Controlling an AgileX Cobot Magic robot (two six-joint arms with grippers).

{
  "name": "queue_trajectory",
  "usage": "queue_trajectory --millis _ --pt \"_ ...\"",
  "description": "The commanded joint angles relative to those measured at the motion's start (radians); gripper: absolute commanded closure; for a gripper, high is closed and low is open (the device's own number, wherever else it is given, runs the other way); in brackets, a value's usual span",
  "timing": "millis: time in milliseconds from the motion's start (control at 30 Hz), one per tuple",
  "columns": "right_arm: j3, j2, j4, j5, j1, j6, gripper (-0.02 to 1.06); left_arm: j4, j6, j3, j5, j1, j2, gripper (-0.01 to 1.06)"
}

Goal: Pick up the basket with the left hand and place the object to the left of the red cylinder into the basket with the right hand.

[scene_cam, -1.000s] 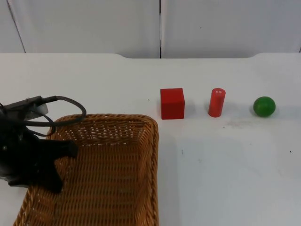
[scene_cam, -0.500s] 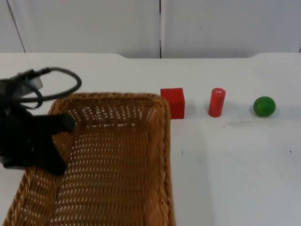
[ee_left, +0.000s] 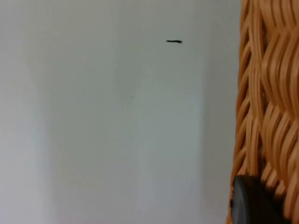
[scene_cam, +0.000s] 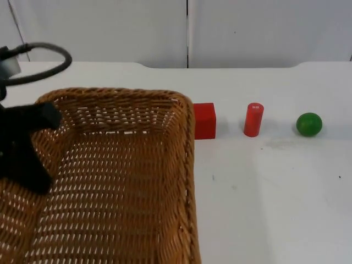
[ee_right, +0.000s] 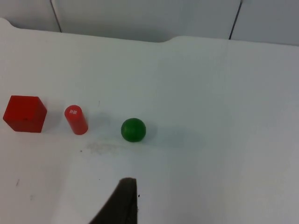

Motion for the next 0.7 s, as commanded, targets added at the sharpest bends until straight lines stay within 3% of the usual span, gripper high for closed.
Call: queue_trajectory --millis 0,133,667 --pt "-0.007 -0.002 0.002 -0.013 -0.005 -0.007 -0.01 -0.009 -0.014 -0.044 0.065 0.001 -0.018 1.05" --pt "0.024 -0.002 0.023 -0.043 -0.005 -0.007 -0.01 -0.007 -0.045 -0.110 0.126 0.001 -0.031 1.05" --pt "0.044 -0.002 0.040 -0.046 -0.005 -0.029 -0.01 0.043 -0.059 -0.120 0.164 0.001 -0.035 1.05"
